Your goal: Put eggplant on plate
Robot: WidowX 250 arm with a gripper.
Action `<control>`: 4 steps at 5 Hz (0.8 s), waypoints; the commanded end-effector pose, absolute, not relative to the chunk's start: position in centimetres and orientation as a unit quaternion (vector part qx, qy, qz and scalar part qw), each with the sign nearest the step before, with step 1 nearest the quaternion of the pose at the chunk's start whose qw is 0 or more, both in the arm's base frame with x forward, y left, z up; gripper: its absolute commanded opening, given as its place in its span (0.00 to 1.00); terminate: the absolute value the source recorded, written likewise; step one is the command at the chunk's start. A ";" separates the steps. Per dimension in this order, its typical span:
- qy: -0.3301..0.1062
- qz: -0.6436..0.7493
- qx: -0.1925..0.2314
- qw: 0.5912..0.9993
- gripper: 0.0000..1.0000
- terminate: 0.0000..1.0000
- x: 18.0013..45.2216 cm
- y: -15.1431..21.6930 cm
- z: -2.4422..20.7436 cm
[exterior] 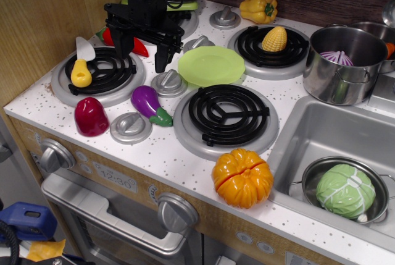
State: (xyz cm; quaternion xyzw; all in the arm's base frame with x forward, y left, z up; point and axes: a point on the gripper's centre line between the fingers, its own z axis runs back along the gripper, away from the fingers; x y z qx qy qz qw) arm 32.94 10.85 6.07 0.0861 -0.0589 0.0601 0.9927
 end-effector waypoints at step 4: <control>-0.071 0.190 0.099 0.974 1.00 0.00 31.8 10.6 5.8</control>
